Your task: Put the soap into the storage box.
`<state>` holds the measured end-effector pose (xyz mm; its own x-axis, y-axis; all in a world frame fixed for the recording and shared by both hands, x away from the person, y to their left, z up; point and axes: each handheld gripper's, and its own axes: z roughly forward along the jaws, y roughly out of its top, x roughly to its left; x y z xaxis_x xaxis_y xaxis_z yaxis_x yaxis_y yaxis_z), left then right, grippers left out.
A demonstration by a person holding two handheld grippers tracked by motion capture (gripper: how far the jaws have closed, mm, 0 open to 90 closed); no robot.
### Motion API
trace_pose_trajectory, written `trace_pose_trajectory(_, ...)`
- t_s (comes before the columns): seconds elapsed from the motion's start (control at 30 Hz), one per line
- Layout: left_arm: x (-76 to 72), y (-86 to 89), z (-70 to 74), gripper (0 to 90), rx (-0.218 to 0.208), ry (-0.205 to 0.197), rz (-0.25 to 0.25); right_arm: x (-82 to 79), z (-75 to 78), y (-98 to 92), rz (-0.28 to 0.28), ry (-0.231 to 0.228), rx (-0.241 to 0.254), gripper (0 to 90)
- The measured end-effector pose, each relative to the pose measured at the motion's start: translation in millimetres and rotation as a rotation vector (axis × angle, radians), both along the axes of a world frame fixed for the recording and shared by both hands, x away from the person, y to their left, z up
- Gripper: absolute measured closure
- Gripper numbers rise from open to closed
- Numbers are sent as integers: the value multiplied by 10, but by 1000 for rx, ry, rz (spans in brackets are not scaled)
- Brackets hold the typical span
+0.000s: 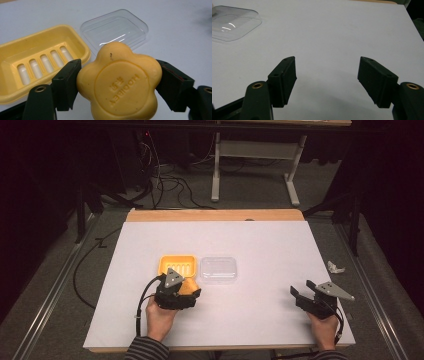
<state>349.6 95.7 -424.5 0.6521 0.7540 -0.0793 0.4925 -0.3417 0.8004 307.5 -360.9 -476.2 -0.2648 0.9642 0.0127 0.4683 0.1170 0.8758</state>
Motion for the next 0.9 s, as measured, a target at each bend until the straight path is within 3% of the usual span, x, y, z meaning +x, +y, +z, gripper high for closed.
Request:
trace_pose_trajectory(0.47,117,109,126,263,-21,-4,36,-4,1,0,1,-1,4,314)
trace_pose_trajectory(0.9,244,149,193,263,-11,-7,61,-1,1,-1,3,0,3,314)
